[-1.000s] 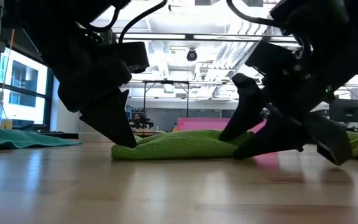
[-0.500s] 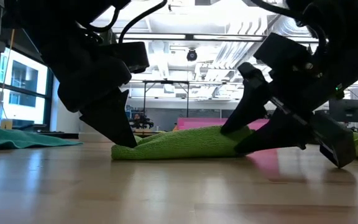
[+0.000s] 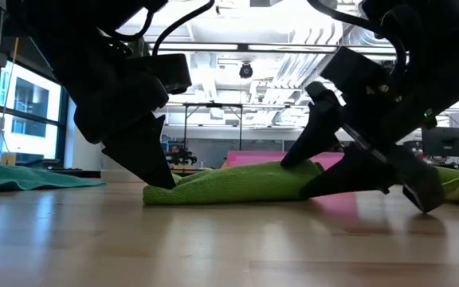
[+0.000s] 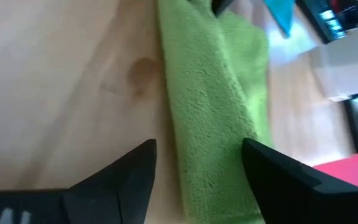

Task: Roll microfiber towels into tight, uniform cylinder then place into a basket
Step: Roll the green microfiber cloth

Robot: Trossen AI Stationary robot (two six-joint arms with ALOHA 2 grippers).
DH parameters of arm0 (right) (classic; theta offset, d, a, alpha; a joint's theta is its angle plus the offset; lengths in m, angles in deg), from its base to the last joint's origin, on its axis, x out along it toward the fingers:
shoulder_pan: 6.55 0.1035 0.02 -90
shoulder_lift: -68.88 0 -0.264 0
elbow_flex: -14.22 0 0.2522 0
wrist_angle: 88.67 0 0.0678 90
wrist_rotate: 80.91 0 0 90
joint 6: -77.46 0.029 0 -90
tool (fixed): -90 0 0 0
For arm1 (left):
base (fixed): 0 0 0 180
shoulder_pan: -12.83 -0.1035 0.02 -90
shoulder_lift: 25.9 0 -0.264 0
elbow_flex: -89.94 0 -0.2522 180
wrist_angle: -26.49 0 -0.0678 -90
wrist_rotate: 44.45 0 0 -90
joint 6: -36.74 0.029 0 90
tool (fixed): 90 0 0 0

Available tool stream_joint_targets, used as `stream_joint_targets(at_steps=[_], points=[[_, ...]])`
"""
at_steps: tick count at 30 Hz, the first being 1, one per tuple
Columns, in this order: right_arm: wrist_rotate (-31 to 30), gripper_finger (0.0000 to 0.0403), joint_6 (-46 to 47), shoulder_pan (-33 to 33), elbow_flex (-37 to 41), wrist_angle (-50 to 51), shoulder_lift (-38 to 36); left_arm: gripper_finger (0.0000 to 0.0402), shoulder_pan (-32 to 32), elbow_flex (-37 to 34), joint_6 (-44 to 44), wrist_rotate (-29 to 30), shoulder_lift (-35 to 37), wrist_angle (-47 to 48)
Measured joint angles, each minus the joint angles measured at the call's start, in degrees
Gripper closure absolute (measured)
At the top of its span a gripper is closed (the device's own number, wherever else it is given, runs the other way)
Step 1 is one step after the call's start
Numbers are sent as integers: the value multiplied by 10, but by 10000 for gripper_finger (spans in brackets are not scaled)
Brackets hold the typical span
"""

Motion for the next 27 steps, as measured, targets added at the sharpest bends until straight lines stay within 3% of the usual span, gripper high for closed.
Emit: stream_joint_targets(at_steps=[6, 19, 27], points=[[-29, 169, -7, -1, 0, 1, 0, 252, 0, 0, 0, 0, 0, 0], [55, 170, 56, -41, 0, 36, -1, 252, 0, 0, -2, 0, 0, 0], [108, 225, 106, -63, -1, 56, -1, 252, 0, -1, -1, -9, -1, -14]])
